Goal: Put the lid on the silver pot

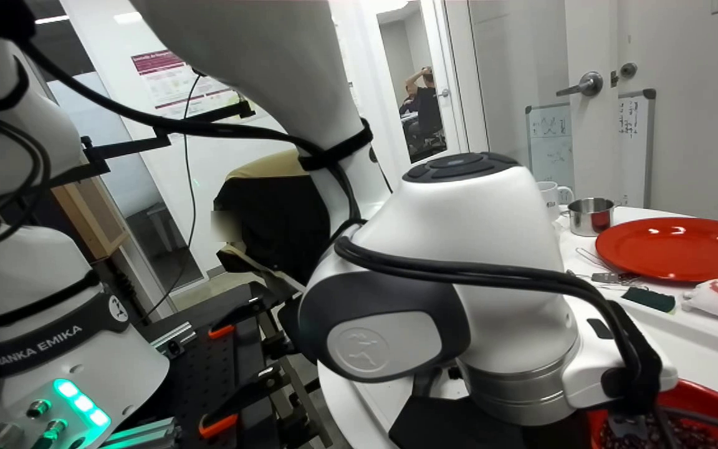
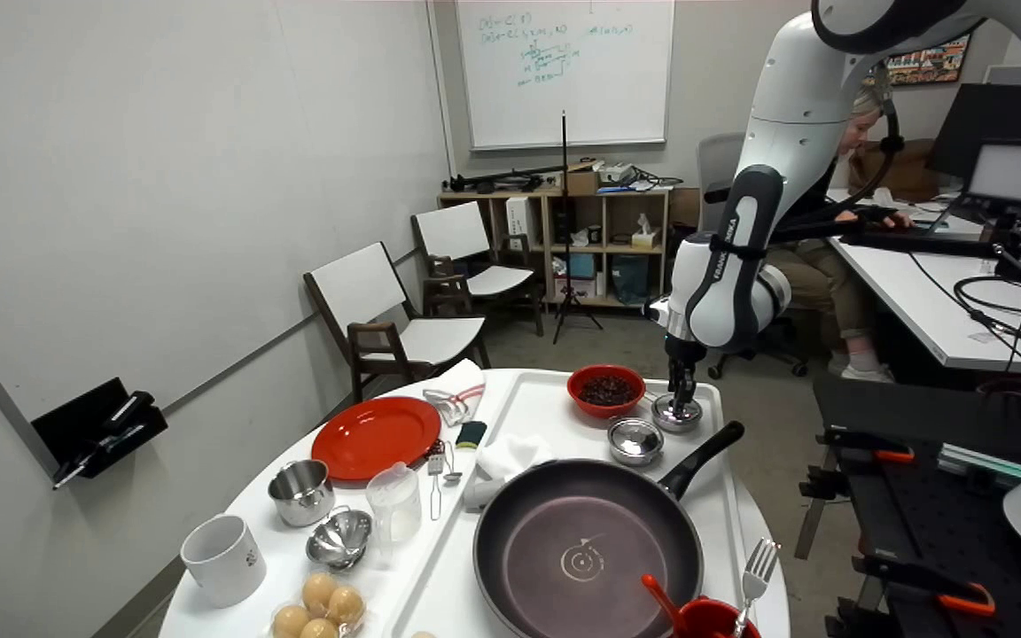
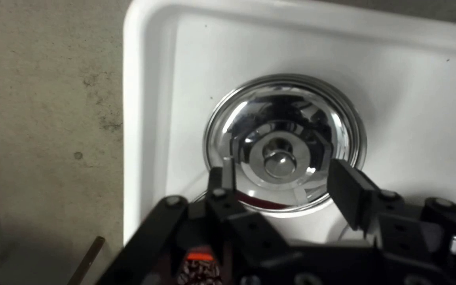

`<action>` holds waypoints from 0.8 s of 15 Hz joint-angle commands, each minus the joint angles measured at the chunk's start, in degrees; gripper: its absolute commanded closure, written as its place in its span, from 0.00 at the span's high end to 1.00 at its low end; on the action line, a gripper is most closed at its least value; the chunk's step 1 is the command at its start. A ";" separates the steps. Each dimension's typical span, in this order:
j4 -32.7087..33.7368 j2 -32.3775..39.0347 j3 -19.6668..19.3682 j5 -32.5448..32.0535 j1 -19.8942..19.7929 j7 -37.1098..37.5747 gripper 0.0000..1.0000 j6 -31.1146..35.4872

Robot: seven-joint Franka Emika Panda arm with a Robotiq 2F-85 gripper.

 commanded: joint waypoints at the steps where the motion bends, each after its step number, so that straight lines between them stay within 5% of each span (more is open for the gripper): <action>1: 0.70 0.47 -0.73 -1.86 0.74 2.32 0.94 0.10; 2: 0.66 0.42 -0.69 -1.87 0.70 2.39 1.00 0.15; 12: 0.16 -0.12 -0.85 -1.91 1.11 3.14 1.00 0.24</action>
